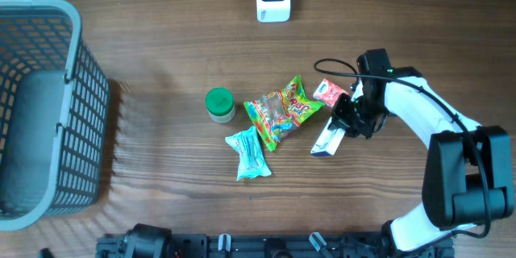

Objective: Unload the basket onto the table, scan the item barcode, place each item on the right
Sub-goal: 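Lift the white box and carry it toward the barcode scanner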

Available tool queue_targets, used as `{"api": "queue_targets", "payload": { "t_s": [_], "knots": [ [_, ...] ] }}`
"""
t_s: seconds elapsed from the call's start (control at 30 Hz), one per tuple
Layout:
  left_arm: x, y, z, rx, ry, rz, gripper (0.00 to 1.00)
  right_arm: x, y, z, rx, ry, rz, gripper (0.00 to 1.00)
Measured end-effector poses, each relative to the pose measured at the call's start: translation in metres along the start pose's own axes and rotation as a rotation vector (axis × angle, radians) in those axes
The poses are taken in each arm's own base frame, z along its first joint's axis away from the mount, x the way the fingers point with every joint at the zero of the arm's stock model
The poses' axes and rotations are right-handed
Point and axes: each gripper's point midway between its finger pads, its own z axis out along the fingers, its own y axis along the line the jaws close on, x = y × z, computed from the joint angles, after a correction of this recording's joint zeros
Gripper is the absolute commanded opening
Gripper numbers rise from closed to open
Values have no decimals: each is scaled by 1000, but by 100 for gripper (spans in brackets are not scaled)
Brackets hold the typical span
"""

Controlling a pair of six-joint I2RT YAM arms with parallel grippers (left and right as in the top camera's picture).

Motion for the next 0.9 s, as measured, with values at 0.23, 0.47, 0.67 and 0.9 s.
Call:
{"api": "queue_targets", "payload": {
  "t_s": [0.23,0.47,0.67,0.9],
  "knots": [
    [46,-35,25,134,130,85,100,25,39,-38,-172,59,-223,5],
    [85,-39,26,157,270,137,100,70,113,-130,-591,-105,-720,9],
    [86,-56,46,200,223,117,100,125,158,-210,-1028,-225,-1152,11],
    [134,-90,98,259,208,106,100,146,161,-225,-1161,-169,-1208,11]
  ]
}}
